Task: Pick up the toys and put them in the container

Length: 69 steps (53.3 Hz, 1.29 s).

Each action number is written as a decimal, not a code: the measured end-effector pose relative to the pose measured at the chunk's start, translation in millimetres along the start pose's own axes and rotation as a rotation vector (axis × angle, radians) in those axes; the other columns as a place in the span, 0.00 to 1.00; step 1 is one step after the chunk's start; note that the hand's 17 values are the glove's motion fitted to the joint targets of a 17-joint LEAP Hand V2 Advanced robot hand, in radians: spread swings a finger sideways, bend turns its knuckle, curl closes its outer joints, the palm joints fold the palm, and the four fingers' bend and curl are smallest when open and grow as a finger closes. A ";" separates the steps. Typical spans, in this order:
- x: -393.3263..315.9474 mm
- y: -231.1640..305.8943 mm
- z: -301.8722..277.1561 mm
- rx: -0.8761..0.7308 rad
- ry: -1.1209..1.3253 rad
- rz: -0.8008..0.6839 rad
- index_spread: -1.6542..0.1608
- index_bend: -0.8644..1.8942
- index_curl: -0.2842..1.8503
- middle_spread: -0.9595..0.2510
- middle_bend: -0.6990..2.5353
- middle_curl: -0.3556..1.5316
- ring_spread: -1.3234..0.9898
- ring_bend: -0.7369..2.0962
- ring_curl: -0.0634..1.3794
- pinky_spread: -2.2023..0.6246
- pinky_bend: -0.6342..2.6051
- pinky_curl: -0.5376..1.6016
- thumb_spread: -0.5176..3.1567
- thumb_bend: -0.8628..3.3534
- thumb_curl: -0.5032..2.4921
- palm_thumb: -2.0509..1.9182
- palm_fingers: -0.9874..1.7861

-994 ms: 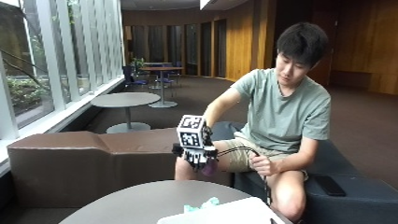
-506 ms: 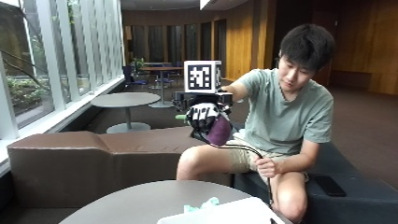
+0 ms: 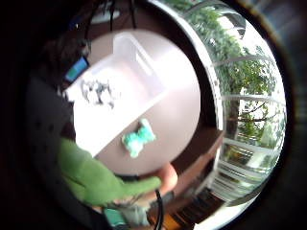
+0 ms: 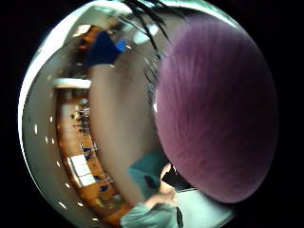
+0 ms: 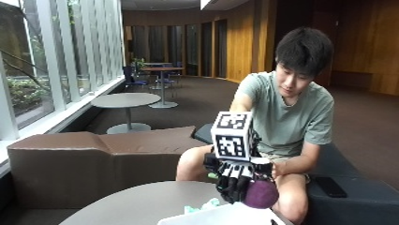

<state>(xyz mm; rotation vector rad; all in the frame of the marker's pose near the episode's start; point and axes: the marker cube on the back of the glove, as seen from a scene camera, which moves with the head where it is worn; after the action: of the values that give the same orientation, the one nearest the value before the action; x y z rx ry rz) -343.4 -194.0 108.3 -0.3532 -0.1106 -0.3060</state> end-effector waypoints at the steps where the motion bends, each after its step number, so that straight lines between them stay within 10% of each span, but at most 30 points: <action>1: -1.3 -1.1 3.6 -0.037 0.004 0.010 0.73 0.50 0.38 0.55 0.48 0.68 0.42 0.77 0.54 0.66 0.60 0.52 0.30 0.20 0.51 0.66 0.59; 6: -1.8 0.0 16.5 -0.150 0.065 -0.009 0.80 0.38 0.36 0.61 0.38 0.62 0.46 0.68 0.51 0.69 0.61 0.54 0.37 0.17 0.44 0.56 0.23; 9: 2.1 2.7 16.3 -0.126 0.091 -0.007 0.82 0.35 0.32 0.68 0.32 0.57 0.49 0.58 0.45 0.72 0.61 0.51 0.39 0.18 0.42 0.53 0.18; 41: 144.0 89.1 -57.9 -0.024 0.183 0.045 0.83 0.34 0.24 0.81 0.26 0.42 0.57 0.38 0.28 0.79 0.45 0.41 0.45 0.19 0.28 0.49 0.26; 69: 208.4 109.6 153.7 -0.209 0.117 -0.294 0.80 0.34 0.21 0.77 0.26 0.37 0.56 0.35 0.27 0.78 0.42 0.40 0.45 0.19 0.25 0.51 0.27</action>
<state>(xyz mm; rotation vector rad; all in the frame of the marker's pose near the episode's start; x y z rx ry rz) -119.6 -98.8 249.5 -0.5263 -0.0141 -0.6307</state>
